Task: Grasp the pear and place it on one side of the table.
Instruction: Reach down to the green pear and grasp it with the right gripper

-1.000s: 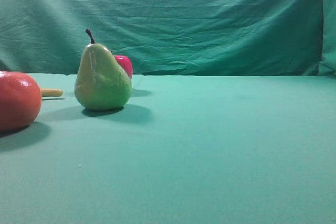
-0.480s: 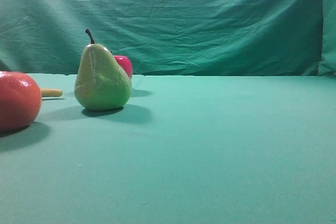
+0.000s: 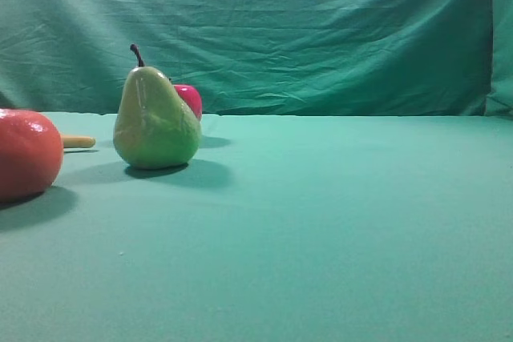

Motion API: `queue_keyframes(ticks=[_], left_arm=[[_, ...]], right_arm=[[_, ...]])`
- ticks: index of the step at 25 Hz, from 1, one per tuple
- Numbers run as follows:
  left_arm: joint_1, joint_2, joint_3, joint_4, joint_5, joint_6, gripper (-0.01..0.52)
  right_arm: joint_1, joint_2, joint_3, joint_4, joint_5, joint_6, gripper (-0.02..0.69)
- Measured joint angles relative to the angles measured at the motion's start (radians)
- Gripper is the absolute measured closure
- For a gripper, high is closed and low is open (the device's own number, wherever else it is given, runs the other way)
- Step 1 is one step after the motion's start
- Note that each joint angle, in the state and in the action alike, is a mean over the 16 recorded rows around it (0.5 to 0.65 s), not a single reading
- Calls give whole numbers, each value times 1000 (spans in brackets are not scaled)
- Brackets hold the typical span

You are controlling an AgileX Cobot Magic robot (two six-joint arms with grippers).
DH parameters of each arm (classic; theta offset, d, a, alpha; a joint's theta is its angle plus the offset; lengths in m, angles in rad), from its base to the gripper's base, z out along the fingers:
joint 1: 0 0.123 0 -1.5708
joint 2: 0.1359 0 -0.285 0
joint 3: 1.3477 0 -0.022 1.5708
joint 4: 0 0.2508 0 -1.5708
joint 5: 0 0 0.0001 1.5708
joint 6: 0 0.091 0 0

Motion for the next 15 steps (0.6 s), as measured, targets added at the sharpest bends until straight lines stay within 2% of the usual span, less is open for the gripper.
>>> queue_keyframes(ticks=[5, 8, 11, 15], left_arm=[[0, 0, 0, 0, 0, 0, 514], [0, 0, 0, 0, 0, 0, 514], [0, 0, 0, 0, 0, 0, 514], [0, 0, 0, 0, 0, 0, 514]], right_arm=[[80, 191, -135, 1, 13, -7, 154], [109, 289, -205, 1, 25, -9, 61], [126, 375, -268, 1, 36, -11, 10], [137, 479, -340, 1, 48, -12, -2]])
